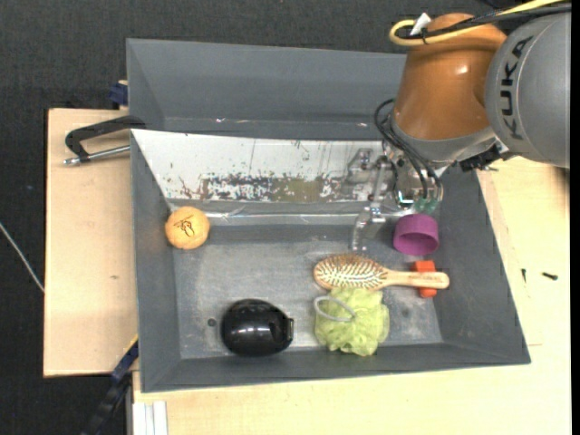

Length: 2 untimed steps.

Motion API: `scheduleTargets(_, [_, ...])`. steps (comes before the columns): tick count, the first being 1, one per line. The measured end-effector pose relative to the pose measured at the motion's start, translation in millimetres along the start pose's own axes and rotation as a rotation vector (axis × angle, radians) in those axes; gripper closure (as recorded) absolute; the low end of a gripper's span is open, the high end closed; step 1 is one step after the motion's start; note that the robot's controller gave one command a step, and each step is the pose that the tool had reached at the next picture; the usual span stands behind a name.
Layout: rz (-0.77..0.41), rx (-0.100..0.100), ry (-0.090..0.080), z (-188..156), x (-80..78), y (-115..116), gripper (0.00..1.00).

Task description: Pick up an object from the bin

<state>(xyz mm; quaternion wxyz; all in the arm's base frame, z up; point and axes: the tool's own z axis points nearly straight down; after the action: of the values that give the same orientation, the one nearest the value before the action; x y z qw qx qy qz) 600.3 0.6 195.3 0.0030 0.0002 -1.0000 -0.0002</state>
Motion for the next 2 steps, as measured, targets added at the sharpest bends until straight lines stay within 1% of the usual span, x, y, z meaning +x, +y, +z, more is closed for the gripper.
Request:
scheduleTargets(1, [0.000, 0.000, -0.009, -5, -1.7, 0, 0.00])
scheduleTargets(2, [-0.113, 0.000, -0.011, 43, 15.2, -10, 0.00])
